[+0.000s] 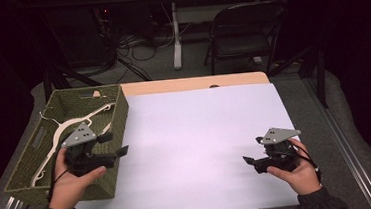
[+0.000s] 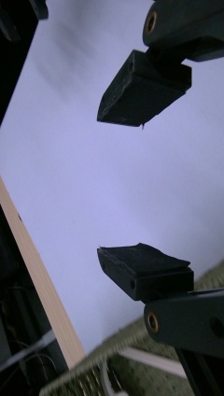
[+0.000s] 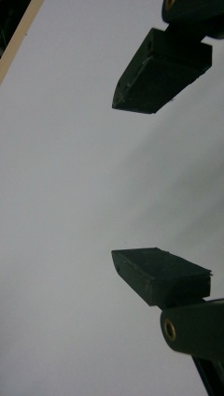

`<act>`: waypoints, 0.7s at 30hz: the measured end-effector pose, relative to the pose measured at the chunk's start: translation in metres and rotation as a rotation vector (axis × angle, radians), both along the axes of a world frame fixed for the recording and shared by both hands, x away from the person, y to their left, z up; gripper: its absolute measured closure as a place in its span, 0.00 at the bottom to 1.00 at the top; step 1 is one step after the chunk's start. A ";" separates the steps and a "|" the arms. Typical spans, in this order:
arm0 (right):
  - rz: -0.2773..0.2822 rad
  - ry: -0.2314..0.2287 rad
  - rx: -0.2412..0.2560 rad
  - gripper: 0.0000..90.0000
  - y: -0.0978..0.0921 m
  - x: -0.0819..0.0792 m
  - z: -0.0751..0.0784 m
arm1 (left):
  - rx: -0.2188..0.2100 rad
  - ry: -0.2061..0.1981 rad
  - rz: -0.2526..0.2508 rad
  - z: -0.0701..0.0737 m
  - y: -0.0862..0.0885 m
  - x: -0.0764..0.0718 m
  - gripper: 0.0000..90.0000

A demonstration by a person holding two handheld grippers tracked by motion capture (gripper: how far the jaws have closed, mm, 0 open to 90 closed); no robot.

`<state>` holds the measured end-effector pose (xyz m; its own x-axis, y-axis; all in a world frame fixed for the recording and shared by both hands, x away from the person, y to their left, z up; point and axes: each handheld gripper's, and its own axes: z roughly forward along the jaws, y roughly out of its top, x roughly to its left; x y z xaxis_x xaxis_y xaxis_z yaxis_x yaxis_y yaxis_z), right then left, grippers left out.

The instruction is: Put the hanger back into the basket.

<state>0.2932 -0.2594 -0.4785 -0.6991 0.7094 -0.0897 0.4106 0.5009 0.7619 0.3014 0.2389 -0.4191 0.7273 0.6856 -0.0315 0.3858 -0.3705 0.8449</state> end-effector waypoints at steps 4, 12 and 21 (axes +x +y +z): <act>-0.021 -0.003 0.011 0.25 -0.005 -0.004 -0.007 | -0.012 0.009 -0.026 -0.017 -0.018 -0.002 0.33; -0.062 -0.011 0.045 0.25 -0.012 -0.009 -0.017 | 0.035 0.018 -0.087 -0.046 -0.049 -0.012 0.34; -0.090 0.004 0.064 0.25 -0.014 -0.008 -0.028 | 0.013 0.017 -0.105 -0.076 -0.059 -0.016 0.35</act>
<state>0.2849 -0.2735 -0.5069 -0.6326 0.7735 -0.0397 0.4548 0.4124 0.7894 0.2849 0.1798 -0.4951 0.7948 0.6058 -0.0357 0.3581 -0.4207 0.8335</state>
